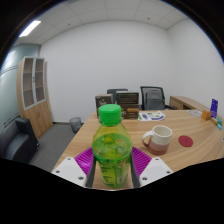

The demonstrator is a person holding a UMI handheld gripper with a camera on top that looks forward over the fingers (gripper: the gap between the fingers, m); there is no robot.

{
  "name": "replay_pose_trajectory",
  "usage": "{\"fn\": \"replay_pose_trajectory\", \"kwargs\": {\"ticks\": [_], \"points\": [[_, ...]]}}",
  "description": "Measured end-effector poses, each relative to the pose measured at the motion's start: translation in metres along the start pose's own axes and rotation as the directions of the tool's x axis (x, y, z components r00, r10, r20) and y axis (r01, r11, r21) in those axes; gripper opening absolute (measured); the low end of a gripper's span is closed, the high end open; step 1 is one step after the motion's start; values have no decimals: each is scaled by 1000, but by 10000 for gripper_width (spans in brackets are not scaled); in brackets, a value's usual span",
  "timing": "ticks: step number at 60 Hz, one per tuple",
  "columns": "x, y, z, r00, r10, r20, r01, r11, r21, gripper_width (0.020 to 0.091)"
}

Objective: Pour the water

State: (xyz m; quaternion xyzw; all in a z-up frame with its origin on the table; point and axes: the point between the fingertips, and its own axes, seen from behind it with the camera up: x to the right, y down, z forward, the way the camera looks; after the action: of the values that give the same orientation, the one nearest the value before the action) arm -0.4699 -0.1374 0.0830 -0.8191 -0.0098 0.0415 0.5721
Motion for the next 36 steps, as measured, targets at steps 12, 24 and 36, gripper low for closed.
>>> {"fn": "replay_pose_trajectory", "kwargs": {"ticks": [12, 24, 36], "points": [[-1, -4, 1, 1000, -5, 21, 3, 996, 89, 420], [-1, -5, 1, 999, 17, 45, -21, 995, 99, 420], [7, -23, 17, 952, 290, 99, -294, 956, 24, 419]]}}
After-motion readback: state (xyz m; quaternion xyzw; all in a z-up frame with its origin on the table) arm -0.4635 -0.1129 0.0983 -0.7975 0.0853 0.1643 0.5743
